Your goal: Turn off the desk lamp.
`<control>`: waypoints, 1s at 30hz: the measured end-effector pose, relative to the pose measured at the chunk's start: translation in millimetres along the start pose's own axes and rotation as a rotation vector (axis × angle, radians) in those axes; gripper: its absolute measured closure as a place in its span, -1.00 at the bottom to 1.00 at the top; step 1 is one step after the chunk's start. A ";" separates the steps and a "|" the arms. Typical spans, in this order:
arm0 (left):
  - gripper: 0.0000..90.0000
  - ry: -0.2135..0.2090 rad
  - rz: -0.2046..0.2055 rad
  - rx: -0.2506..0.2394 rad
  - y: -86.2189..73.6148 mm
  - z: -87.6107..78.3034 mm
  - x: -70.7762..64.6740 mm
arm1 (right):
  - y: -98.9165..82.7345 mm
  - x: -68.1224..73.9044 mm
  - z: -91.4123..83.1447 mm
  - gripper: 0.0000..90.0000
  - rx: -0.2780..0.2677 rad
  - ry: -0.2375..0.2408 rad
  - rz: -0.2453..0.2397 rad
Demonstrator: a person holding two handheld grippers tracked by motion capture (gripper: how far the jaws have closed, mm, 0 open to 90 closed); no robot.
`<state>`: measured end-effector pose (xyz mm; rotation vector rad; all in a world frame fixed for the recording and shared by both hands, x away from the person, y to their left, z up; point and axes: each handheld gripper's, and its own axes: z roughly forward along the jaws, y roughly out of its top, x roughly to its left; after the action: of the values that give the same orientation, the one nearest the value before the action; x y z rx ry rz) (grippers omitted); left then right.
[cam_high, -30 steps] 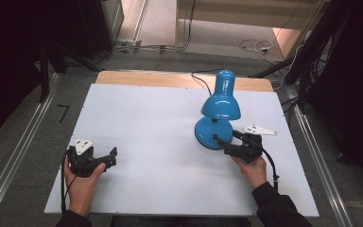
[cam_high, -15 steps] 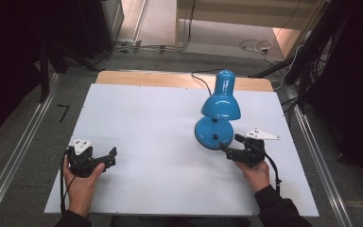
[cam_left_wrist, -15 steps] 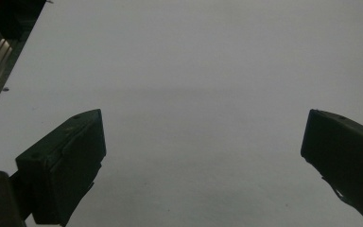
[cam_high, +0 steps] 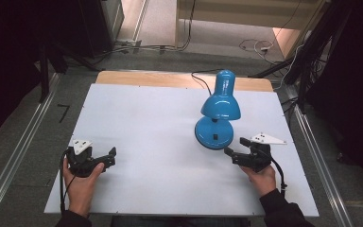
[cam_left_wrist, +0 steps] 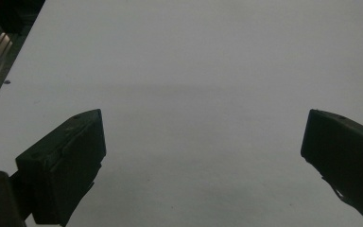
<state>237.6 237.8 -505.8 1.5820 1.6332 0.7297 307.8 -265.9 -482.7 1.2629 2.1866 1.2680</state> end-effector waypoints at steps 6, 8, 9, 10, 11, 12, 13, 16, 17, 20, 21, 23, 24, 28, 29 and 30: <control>-0.97 0.002 -0.002 -0.001 0.0 -0.3 0.4 | -2.7 -4.5 -5.6 -0.61 -0.001 -0.007 0.009; -0.97 0.002 -0.004 0.000 0.0 -0.2 0.5 | -3.6 -6.7 -7.9 -0.61 -0.002 -0.014 0.013; -0.97 0.002 -0.004 0.000 0.0 -0.2 0.5 | -4.2 -8.0 -8.9 -0.61 -0.003 -0.015 0.015; -0.97 0.001 -0.005 0.000 0.0 0.0 0.6 | -4.8 -9.3 -10.1 -0.61 -0.004 -0.018 0.019; -0.97 0.001 -0.003 0.001 0.0 0.0 0.7 | -5.3 -10.5 -11.3 -0.61 -0.003 -0.020 0.022; -0.97 0.001 -0.004 0.000 0.0 0.0 0.6 | -6.0 -11.6 -12.1 -0.61 -0.002 -0.022 0.025; -0.97 0.001 -0.004 0.000 0.0 0.0 0.6 | -6.6 -12.6 -12.9 -0.61 -0.003 -0.024 0.025; -0.97 0.001 -0.006 0.000 0.0 -0.1 0.6 | -8.1 -15.2 -15.1 -0.61 -0.003 -0.032 0.027; -0.97 0.001 -0.006 0.000 0.0 -0.1 0.6 | -8.6 -16.2 -15.7 -0.61 -0.004 -0.033 0.027; -0.97 0.002 -0.007 0.001 -0.1 0.1 0.8 | -9.7 -18.4 -18.0 -0.61 -0.004 -0.039 0.032; -0.97 0.003 -0.007 0.002 -0.1 0.0 0.8 | -10.1 -19.3 -18.8 -0.61 -0.004 -0.041 0.034; -0.97 0.003 -0.007 0.002 -0.1 0.0 0.9 | -10.9 -21.1 -20.2 -0.61 -0.004 -0.047 0.037; -0.97 0.004 -0.008 0.002 -0.1 -0.1 0.9 | -11.3 -22.0 -20.9 -0.61 -0.005 -0.050 0.036; -0.97 0.004 -0.009 0.002 -0.2 -0.1 1.0 | -12.9 -25.1 -24.3 -0.61 -0.007 -0.059 0.042; -0.97 0.004 -0.009 0.002 -0.2 -0.1 1.0 | -13.3 -25.8 -25.2 -0.61 -0.006 -0.060 0.044; -0.97 0.003 -0.009 0.003 -0.2 0.0 1.0 | -13.7 -26.6 -25.7 -0.61 -0.008 -0.064 0.043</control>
<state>237.5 238.8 -506.1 1.5754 1.6431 0.7264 299.2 -304.4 -483.6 1.3355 2.1193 1.2335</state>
